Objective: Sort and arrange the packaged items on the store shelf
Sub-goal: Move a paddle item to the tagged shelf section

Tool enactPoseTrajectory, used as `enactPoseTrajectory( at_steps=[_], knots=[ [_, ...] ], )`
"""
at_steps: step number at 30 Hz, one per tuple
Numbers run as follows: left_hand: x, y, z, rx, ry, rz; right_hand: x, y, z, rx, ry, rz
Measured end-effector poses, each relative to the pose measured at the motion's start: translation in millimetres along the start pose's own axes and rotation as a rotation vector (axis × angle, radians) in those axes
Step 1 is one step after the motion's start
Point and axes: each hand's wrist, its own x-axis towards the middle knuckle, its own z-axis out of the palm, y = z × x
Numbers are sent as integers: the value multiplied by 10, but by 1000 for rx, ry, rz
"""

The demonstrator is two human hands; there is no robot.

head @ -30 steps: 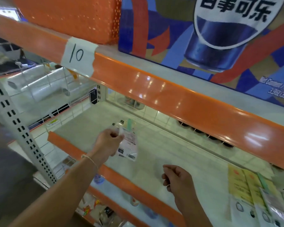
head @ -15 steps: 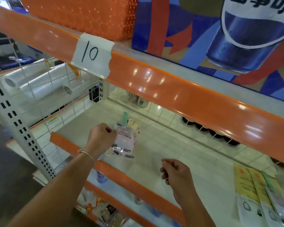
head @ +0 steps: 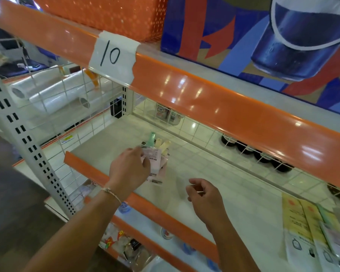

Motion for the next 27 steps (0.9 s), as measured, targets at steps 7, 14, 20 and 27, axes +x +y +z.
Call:
enactPoseTrajectory(
  at_steps=[7, 14, 20, 27],
  knots=[
    [-375, 624, 533, -210, -52, 336, -164, 389, -495, 7, 105, 53],
    [-895, 1374, 1140, -278, -146, 514, -398, 793, -1255, -4, 275, 106],
    [-1296, 1960, 1503, -349, -277, 579, -669, 1112, -1943, 8, 438, 149],
    [-1684, 2620, 1746, -504, -422, 472, -867, 1466, -2592, -83, 609, 202]
  ],
)
